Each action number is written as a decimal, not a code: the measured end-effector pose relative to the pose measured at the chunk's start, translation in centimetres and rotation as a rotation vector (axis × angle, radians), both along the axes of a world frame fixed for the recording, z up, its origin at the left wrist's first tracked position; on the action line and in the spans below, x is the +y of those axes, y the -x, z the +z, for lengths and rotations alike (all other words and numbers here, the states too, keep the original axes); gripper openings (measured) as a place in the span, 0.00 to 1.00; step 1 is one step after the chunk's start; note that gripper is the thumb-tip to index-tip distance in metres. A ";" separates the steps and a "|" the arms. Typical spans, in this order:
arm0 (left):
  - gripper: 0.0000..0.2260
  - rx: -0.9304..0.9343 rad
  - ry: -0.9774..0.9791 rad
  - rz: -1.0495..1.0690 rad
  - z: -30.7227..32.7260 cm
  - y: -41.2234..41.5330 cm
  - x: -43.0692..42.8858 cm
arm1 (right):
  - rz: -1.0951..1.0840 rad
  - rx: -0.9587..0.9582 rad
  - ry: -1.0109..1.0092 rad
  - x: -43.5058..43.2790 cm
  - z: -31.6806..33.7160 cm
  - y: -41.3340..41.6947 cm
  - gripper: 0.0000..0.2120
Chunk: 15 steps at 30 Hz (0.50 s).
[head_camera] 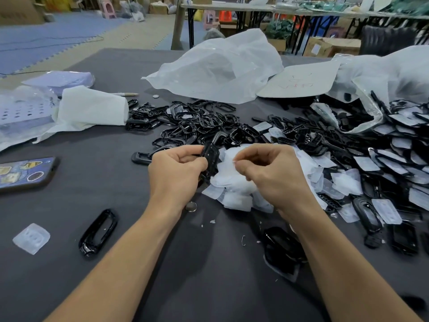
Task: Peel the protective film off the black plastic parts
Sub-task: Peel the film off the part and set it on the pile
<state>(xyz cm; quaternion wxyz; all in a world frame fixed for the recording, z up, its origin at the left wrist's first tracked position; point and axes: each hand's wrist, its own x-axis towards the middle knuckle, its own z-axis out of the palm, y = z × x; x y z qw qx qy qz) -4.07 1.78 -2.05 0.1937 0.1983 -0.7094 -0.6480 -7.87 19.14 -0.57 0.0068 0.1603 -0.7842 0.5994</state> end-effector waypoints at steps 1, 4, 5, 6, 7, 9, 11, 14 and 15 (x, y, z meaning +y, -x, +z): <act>0.14 -0.001 0.023 -0.006 0.1 -0.1 0.1 | 0.018 0.024 -0.006 0.0 0.1 0.0 0.11; 0.15 -0.012 0.083 -0.035 0.2 -0.3 0.4 | 0.080 0.076 -0.059 -0.3 0.2 -0.1 0.13; 0.15 -0.012 0.096 -0.052 0.1 -0.3 0.4 | 0.087 0.083 -0.071 -0.4 0.2 -0.1 0.12; 0.15 -0.012 0.107 -0.067 0.1 -0.3 0.4 | 0.078 0.081 -0.070 -0.4 0.1 -0.2 0.12; 0.14 -0.012 0.114 -0.081 -0.1 -0.3 0.4 | 0.057 0.075 -0.058 -0.5 0.0 -0.2 0.11; 0.13 -0.014 0.115 -0.106 -0.2 -0.3 0.5 | 0.003 0.070 -0.030 -0.6 -0.1 -0.4 0.10; 0.13 -0.013 0.106 -0.126 -0.4 -0.3 0.6 | -0.045 0.093 -0.018 -0.7 -0.2 -0.5 0.09; 0.13 0.010 0.075 -0.162 -0.5 -0.5 0.7 | -0.141 0.164 -0.046 -1.0 -0.4 -0.7 0.06; 0.13 0.024 0.059 -0.177 -0.4 -0.5 0.8 | -0.175 0.187 -0.067 -1.2 -0.4 -0.8 0.06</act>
